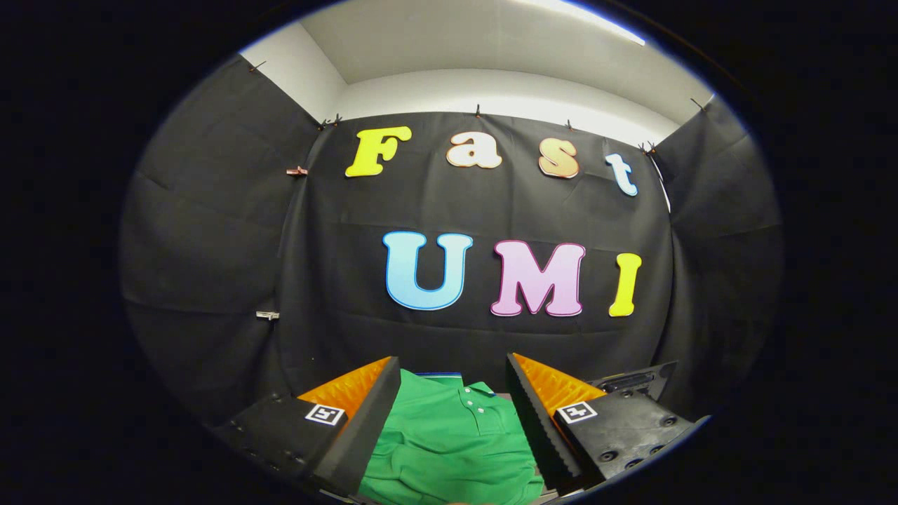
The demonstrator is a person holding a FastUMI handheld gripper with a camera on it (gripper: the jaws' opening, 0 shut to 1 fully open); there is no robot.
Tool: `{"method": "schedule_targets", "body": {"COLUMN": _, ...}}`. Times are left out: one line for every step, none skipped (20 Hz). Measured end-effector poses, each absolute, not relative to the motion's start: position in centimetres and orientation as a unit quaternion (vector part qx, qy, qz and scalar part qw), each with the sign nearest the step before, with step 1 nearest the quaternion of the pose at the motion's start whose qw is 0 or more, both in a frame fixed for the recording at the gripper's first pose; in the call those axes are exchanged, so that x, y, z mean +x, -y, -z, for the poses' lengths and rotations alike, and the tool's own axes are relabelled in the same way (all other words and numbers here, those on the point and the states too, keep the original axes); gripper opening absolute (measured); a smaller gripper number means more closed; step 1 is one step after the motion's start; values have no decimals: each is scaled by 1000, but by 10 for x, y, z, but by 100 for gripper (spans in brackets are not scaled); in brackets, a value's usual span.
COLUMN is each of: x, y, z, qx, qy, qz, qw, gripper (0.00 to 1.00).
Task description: Put the clothes into the washing machine and then close the washing machine lid.
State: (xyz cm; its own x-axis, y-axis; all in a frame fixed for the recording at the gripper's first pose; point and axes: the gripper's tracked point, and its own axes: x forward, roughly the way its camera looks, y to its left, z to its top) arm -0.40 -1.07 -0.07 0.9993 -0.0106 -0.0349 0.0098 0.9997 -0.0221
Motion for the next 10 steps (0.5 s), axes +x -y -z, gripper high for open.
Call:
{"method": "schedule_targets", "body": {"x": -2, "y": 13, "z": 2, "qx": -9, "qy": -24, "qz": 7, "qw": 1000, "gripper": 94}}
{"method": "schedule_targets", "body": {"x": 0, "y": 15, "z": 3, "qx": -8, "qy": -29, "qz": 10, "qw": 1000, "gripper": 93}}
{"method": "schedule_targets", "body": {"x": 3, "y": 19, "z": 2, "qx": -10, "qy": -32, "qz": 15, "qw": 999, "gripper": 93}}
{"method": "schedule_targets", "body": {"x": 6, "y": 22, "z": 1, "qx": -15, "qy": -31, "qz": 20, "qw": 999, "gripper": 93}}
{"method": "schedule_targets", "body": {"x": 10, "y": 25, "z": -1, "qx": -23, "qy": -30, "qz": 24, "qw": 999, "gripper": 93}}
{"method": "schedule_targets", "body": {"x": 14, "y": 26, "z": -2, "qx": -30, "qy": -29, "qz": 25, "qw": 999, "gripper": 93}}
{"method": "schedule_targets", "body": {"x": 17, "y": 28, "z": -2, "qx": -35, "qy": -32, "qz": 25, "qw": 999, "gripper": 93}}
{"method": "schedule_targets", "body": {"x": 21, "y": 29, "z": 1, "qx": -33, "qy": -42, "qz": 25, "qw": 998, "gripper": 93}}
{"method": "schedule_targets", "body": {"x": 24, "y": 27, "z": 7, "qx": -24, "qy": -58, "qz": 22, "qw": 998, "gripper": 93}}
{"method": "schedule_targets", "body": {"x": 28, "y": 25, "z": 12, "qx": -10, "qy": -78, "qz": 19, "qw": 997, "gripper": 93}}
